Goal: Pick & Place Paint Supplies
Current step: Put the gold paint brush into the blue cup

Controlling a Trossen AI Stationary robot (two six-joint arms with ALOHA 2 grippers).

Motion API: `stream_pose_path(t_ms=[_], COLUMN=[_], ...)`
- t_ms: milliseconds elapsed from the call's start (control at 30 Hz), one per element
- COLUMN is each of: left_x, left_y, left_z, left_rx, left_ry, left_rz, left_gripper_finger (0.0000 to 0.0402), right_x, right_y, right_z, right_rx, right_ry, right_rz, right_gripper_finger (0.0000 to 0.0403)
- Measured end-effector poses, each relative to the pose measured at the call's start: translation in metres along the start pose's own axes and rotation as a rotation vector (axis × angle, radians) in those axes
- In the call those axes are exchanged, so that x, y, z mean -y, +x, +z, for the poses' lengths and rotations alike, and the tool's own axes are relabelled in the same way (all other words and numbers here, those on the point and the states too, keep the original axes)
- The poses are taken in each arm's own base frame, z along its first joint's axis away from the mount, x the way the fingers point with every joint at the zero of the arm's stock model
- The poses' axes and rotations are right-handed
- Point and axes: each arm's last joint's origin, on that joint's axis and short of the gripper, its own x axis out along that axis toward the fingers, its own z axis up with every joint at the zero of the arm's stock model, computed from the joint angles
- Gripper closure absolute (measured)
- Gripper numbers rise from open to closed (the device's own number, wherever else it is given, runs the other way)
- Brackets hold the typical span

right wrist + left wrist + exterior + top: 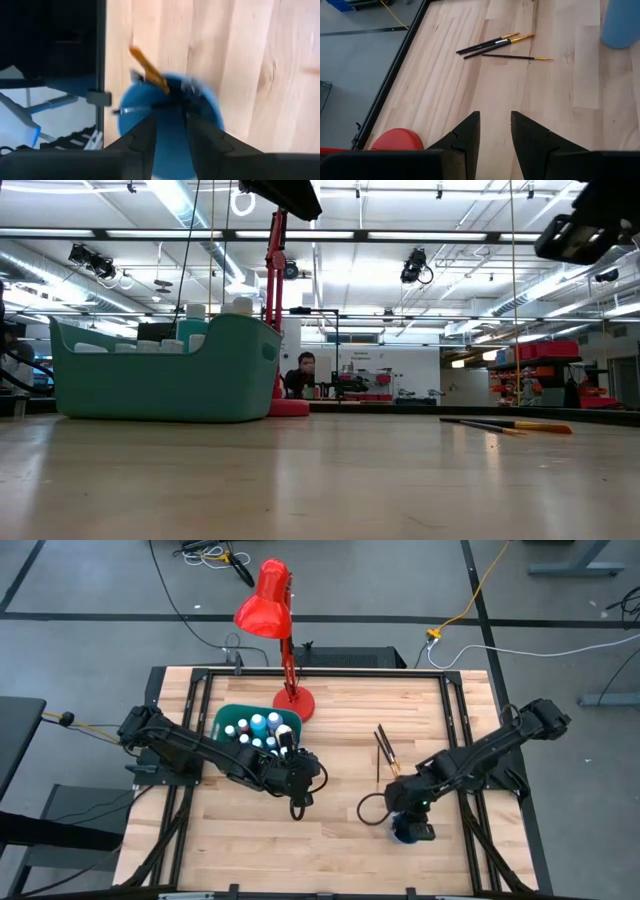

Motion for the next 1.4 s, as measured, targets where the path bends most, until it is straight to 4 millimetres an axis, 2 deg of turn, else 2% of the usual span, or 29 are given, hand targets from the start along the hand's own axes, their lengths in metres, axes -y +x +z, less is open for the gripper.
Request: stream_pose_path(t_ms=[300, 533, 667, 767, 900, 1100, 1233, 1400], left_x=[0.0, 0.0, 0.0, 0.0, 0.0, -0.005, -0.015, -0.019], left_y=[0.0, 0.0, 0.0, 0.0, 0.0, -0.003, -0.013, -0.018], left_z=[0.0, 0.0, 0.0, 0.0, 0.0, -0.008, -0.012, -0.013], left_rx=[0.0, 0.0, 0.0, 0.0, -0.004, -0.067, -0.101, -0.103], left_ry=[0.002, 0.001, 0.019, 0.028, 0.014, 0.085, 0.077, 0.101], left_rz=[0.0, 0.0, 0.0, 0.0, 0.0, 0.03, 0.081, 0.1], left_gripper_finger=[0.0288, 0.0288, 0.0288, 0.0288, 0.0288, 0.0288, 0.0288, 0.0288], right_x=[0.011, 0.007, 0.011, 0.026, 0.054, 0.091, 0.112, 0.132], right_y=[-0.009, -0.041, -0.06, -0.068, -0.078, -0.089, -0.082, -0.057], right_z=[0.008, 0.013, 0.016, 0.014, 0.01, 0.008, 0.001, -0.014], right_rx=[0.005, -0.014, 0.011, -0.025, -0.067, 0.046, 0.093, 0.065], right_ry=[0.017, -0.106, -0.152, -0.114, -0.001, 0.063, 0.122, 0.176], right_rz=[0.051, -0.019, -0.194, -0.329, -0.426, -0.468, -0.484, -0.49], right_gripper_finger=[0.0288, 0.0295, 0.0289, 0.0285, 0.0284, 0.0284, 0.0284, 0.0286])
